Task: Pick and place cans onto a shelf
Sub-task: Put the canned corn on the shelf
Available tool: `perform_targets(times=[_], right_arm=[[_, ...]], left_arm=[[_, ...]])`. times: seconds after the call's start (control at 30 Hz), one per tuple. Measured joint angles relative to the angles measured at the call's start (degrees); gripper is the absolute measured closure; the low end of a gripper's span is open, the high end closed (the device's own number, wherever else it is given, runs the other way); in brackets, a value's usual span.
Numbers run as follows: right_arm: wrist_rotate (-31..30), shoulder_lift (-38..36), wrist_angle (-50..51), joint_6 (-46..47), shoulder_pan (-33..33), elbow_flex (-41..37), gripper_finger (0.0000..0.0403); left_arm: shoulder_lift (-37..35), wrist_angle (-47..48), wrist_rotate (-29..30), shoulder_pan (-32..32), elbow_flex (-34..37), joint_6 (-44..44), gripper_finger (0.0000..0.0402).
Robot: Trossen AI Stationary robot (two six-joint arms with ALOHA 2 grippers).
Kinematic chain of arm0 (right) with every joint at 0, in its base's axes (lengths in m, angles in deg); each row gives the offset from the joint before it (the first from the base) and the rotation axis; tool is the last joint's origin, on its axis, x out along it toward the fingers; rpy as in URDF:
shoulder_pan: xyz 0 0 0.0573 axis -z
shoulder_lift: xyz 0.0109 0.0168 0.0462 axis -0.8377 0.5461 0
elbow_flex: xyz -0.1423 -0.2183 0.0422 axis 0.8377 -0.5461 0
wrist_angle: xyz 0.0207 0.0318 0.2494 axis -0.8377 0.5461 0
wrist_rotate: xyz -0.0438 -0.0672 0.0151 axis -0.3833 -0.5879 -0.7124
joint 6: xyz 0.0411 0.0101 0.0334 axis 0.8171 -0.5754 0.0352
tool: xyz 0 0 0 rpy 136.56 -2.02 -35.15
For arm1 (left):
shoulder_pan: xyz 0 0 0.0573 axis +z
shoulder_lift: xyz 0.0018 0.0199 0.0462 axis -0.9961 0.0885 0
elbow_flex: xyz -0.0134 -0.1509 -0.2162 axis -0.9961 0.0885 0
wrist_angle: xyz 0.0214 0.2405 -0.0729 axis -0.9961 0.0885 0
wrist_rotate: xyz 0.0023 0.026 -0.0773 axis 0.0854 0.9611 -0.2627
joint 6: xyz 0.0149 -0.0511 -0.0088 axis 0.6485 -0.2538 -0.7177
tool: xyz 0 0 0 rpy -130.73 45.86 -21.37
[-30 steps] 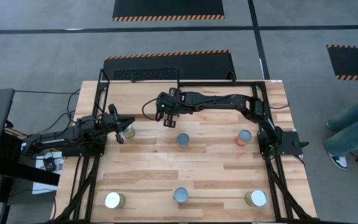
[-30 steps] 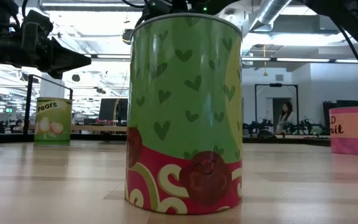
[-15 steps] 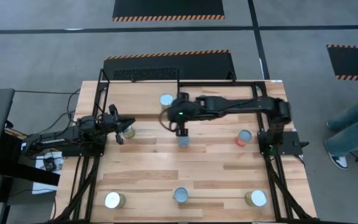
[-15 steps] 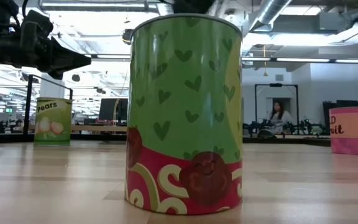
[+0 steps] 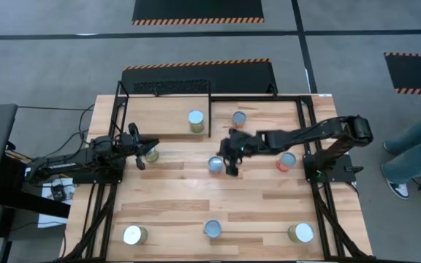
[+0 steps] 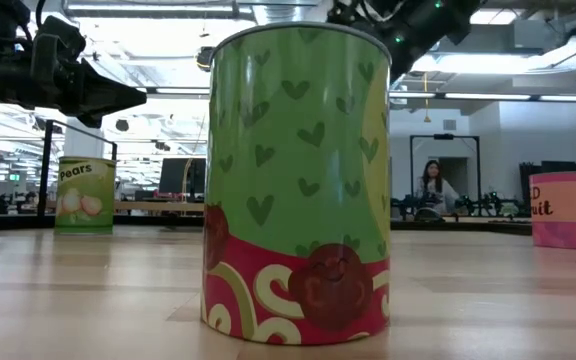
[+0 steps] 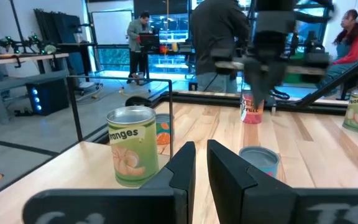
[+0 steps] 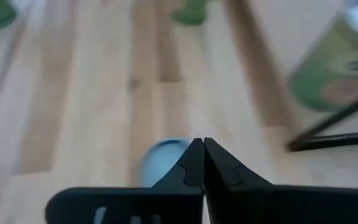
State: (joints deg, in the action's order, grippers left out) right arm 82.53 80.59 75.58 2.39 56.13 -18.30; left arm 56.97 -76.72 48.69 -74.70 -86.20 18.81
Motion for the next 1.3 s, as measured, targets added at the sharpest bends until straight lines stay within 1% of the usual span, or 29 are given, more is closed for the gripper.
perform_targets(times=[0.13, 0.2, 0.3, 0.37, 0.47, 0.53, 0.6, 0.7, 0.83, 0.93, 0.97, 1.03, 1.13, 1.2, 1.3], right_arm=[[0.4, 3.2, 1.3, 0.6, -4.6, 0.0, 0.0331], [-0.1, 5.0, 1.9, 1.9, -5.7, 0.2, 0.0303], [-3.8, 8.1, 5.2, 2.4, -6.4, 2.7, 0.0261], [-5.9, 10.1, 8.2, 1.1, -6.4, 4.7, 0.0238], [-6.1, 13.4, 8.9, -1.1, -6.3, 7.9, 0.0215], [-6.1, 15.2, 11.1, -2.6, -6.2, 9.7, 0.0212], [-6.0, 17.5, 12.7, -3.7, -6.1, 11.5, 0.0219], [-6.2, 19.9, 15.2, -5.1, -5.8, 14.0, 0.025], [-6.9, 22.2, 16.5, -6.8, -5.8, 16.8, 0.0316], [-6.1, 23.1, 16.6, -9.2, -5.8, 19.0, 0.0373], [-5.8, 23.2, 16.5, -10.1, -5.8, 19.5, 0.0385], [-4.9, 23.4, 14.8, -11.4, -5.6, 20.7, 0.0389], [-0.1, 23.3, 10.9, -11.9, -4.3, 22.6, 0.0379], [1.9, 23.3, 8.2, -12.4, -3.5, 23.1, 0.038], [2.3, 25.9, 5.7, -14.6, -2.5, 25.5, 0.039]], left_arm=[[0.0, 0.0, 0.1, 0.0, 0.0, 0.0, 0.037], [0.0, 0.0, 0.1, 0.0, 0.0, 0.0, 0.037], [0.0, 0.0, 0.1, 0.0, 0.0, 0.0, 0.037], [0.0, 0.0, 0.1, 0.0, 0.0, 0.0, 0.037], [0.0, 0.0, 0.1, 0.0, 0.0, 0.0, 0.037], [0.2, 0.0, 0.1, 0.0, 0.0, -0.2, 0.037], [0.2, 0.0, 0.1, 0.0, 0.0, -0.4, 0.037], [0.6, 0.0, 0.1, 0.0, 0.0, -0.4, 0.037], [1.0, 0.1, 0.1, 0.0, 0.0, -0.5, 0.037], [1.0, 0.0, 0.2, 0.0, 0.0, -0.5, 0.037], [1.0, 0.0, 0.1, 0.0, 0.0, -0.5, 0.037], [1.0, 0.0, 0.1, 0.0, 0.0, -0.5, 0.037], [1.0, 0.0, 0.1, 0.0, 0.0, -0.5, 0.037], [1.0, 0.0, 0.1, 0.0, 0.0, -0.5, 0.037], [1.0, 0.0, 0.1, 0.0, 0.0, -0.5, 0.037]])
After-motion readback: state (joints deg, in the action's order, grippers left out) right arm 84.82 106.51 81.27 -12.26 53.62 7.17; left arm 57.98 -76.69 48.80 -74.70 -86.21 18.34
